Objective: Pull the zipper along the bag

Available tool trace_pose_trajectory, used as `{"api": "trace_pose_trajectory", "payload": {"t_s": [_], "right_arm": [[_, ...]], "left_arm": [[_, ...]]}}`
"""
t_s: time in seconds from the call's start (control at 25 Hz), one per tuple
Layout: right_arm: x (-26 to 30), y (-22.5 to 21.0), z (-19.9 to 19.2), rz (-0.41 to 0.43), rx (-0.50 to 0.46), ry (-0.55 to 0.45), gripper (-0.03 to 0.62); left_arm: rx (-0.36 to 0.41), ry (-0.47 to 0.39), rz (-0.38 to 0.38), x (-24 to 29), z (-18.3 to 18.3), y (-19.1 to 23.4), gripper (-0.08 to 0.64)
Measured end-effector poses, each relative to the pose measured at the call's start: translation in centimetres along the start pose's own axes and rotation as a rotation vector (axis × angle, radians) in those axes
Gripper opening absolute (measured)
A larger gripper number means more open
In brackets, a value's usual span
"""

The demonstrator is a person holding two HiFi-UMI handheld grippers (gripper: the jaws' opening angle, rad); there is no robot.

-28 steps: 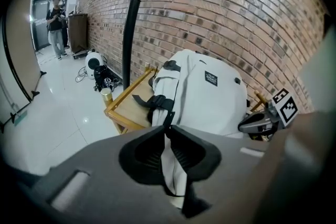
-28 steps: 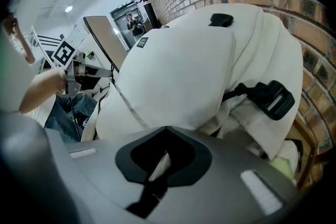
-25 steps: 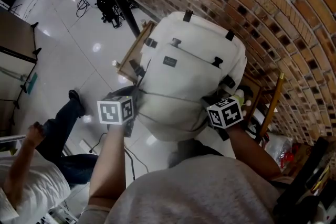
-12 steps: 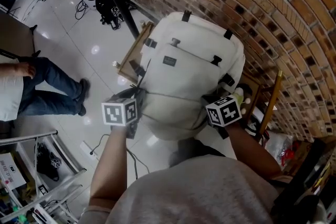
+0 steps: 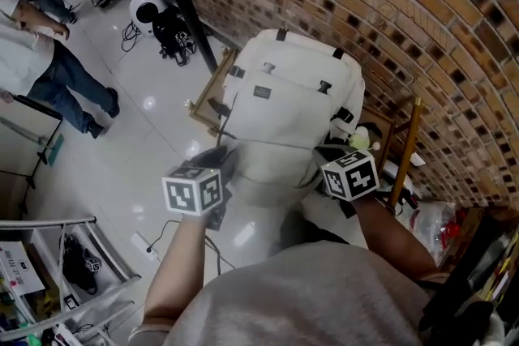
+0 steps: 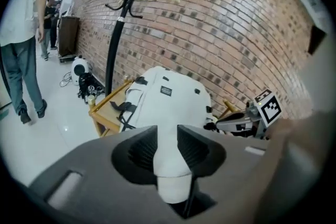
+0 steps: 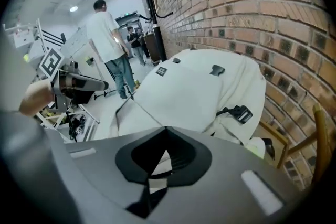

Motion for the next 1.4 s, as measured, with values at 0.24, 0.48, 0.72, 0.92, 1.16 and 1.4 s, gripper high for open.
{"api": "trace_pose_trajectory", "payload": {"t_s": [0.24, 0.48, 0.72, 0.92, 1.16, 1.4], "right_arm": [[-7.8, 6.3, -2.7, 0.109, 0.016, -0.104, -0.002], [-13.9, 11.8, -6.7, 0.165, -0.023, -0.15, -0.002], [-17.6, 14.6, -9.0, 0.215, -0.006, -0.195, -0.002], [-21.3, 16.0, -12.9, 0.215, -0.022, -0.222, -0.002], [-28.4, 16.6, -24.1, 0.204, 0.013, -0.245, -0.002], [-36.1, 17.7, -36.3, 0.214, 0.029, -0.267, -0.002]], "left_arm": [[0.092, -0.054, -0.133, -4.2, -2.7, -8.1, 0.002], [0.153, -0.025, -0.24, -7.0, -7.6, -13.7, 0.002], [0.168, -0.057, -0.23, -11.1, -10.7, -16.8, 0.002], [0.187, -0.07, -0.232, -13.1, -14.3, -20.6, 0.002], [0.22, -0.043, -0.26, -14.6, -22.8, -29.2, 0.002], [0.252, -0.035, -0.269, -18.2, -33.3, -39.2, 0.002]]}}
Point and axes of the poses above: the fingertips, and each gripper's own axes: x forward along the fingers, y to its left, z out of its top, the point moved 8 cm from there along -x, backward along the fingers, and after that the axes turned 9 degrees about -z, right-handed, at the moved point
